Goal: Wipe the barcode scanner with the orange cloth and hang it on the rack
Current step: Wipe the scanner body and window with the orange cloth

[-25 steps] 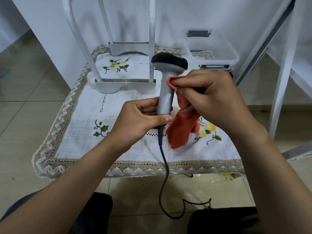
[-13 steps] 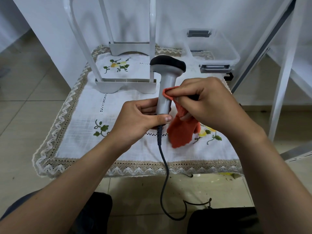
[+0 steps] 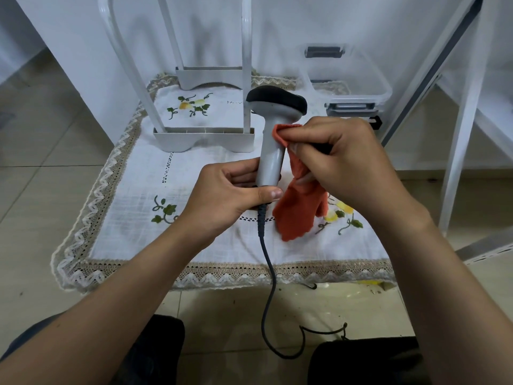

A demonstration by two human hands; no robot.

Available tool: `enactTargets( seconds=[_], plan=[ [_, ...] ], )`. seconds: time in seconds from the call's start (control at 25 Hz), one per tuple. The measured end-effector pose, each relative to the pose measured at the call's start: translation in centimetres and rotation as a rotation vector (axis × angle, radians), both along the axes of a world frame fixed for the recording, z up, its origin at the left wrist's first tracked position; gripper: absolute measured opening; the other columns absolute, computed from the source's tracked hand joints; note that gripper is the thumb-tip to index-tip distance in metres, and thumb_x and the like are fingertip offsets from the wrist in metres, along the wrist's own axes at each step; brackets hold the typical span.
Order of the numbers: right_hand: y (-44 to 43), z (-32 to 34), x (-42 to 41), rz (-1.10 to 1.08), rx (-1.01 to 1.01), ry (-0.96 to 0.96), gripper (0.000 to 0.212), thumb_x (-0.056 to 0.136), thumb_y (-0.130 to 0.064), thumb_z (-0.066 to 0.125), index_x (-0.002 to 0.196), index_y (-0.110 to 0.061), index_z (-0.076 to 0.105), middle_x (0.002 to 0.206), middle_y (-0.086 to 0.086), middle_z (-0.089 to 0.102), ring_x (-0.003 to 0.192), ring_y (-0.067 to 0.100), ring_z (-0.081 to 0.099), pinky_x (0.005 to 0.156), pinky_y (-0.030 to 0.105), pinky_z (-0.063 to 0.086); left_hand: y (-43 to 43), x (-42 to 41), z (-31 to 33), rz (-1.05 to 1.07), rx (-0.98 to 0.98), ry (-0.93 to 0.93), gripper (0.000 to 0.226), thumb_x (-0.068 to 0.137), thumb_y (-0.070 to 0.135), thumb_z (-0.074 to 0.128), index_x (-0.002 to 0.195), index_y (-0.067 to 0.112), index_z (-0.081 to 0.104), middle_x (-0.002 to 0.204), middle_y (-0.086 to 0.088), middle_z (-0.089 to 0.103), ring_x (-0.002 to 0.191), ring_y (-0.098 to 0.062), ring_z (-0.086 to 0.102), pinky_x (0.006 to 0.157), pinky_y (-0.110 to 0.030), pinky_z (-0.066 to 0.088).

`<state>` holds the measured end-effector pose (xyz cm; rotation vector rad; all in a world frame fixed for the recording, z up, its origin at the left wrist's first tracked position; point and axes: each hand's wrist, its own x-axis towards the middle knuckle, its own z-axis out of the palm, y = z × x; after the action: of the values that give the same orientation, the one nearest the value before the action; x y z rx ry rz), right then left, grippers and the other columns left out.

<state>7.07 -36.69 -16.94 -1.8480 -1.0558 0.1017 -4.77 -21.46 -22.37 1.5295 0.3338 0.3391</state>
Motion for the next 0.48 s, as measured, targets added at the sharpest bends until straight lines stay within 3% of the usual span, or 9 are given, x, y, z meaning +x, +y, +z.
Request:
enactTargets(
  seconds=[0.16, 0.32, 0.48],
  plan=[
    [-0.04, -0.08, 0.07, 0.063, -0.107, -0.099, 0.024, 0.096, -0.005, 0.068, 0.104, -0.023, 0.083, 0.078, -0.003, 0.073, 0.061, 0.012, 0.073, 0.062, 0.040, 0.062, 0.08, 0.02, 0.03, -0.008, -0.001, -0.011, 0.041, 0.073, -0.002, 0.084, 0.109, 0.017, 0.077, 0.095, -0.003, 0.082, 0.085, -0.012, 0.076, 0.072, -0.029, 0.060],
    [0.13, 0.05, -0.12, 0.008, 0.003, 0.060, 0.021, 0.099, -0.008, 0.067, 0.108, -0.021, 0.080, 0.084, 0.014, 0.071, 0.058, 0.022, 0.074, 0.056, 0.035, 0.065, -0.02, 0.09, 0.05, -0.002, 0.004, -0.010, 0.038, 0.072, -0.001, 0.084, 0.104, 0.019, 0.078, 0.093, -0.003, 0.082, 0.083, -0.013, 0.076, 0.072, -0.030, 0.061],
    [-0.08, 0.06, 0.06, 0.100, -0.146, 0.016, 0.025, 0.097, -0.003, 0.067, 0.106, -0.022, 0.082, 0.083, -0.002, 0.075, 0.060, 0.016, 0.075, 0.060, 0.040, 0.064, 0.05, 0.06, -0.10, 0.002, 0.003, -0.010, 0.040, 0.074, -0.004, 0.083, 0.108, 0.015, 0.077, 0.093, -0.001, 0.082, 0.083, -0.011, 0.076, 0.072, -0.028, 0.060]
  ],
)
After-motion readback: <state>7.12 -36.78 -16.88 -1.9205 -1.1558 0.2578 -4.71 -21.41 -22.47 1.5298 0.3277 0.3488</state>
